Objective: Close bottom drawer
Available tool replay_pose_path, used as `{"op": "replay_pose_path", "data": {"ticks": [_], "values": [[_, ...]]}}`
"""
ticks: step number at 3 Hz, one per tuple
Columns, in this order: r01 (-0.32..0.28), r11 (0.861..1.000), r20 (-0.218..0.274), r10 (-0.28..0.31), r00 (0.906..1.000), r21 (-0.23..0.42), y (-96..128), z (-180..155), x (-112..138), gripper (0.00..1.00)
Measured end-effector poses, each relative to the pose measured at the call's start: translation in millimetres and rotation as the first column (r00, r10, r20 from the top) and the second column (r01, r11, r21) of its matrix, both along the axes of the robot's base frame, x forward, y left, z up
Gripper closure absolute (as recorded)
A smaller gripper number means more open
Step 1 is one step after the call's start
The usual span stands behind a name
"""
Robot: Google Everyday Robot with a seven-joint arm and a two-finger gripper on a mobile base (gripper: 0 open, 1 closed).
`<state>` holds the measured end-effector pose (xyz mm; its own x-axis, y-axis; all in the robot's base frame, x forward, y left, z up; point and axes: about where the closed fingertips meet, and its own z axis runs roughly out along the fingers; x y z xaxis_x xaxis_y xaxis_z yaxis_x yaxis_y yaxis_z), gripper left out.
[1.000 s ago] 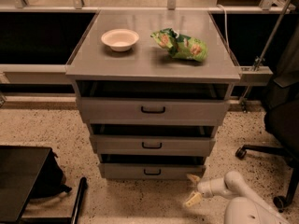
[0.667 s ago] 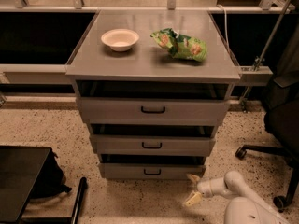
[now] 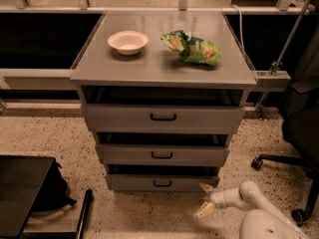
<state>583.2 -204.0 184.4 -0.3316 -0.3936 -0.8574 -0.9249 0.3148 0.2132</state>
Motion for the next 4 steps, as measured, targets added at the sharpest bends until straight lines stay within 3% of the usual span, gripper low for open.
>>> {"op": "replay_pose_path", "data": {"ticks": [1, 2, 3, 4], "values": [[0.023, 1.000, -0.025, -0.024, 0.9994, -0.012, -3.7, -9.4, 5.8, 0.00], [0.101, 0.995, -0.056, -0.102, 0.9932, -0.023, -6.4, -20.1, 33.5, 0.00], [0.102, 0.995, -0.056, -0.103, 0.9931, -0.023, -6.2, -19.9, 33.1, 0.00], [0.145, 0.989, -0.014, -0.145, 0.9893, -0.010, -6.4, -11.1, 51.6, 0.00]]}}
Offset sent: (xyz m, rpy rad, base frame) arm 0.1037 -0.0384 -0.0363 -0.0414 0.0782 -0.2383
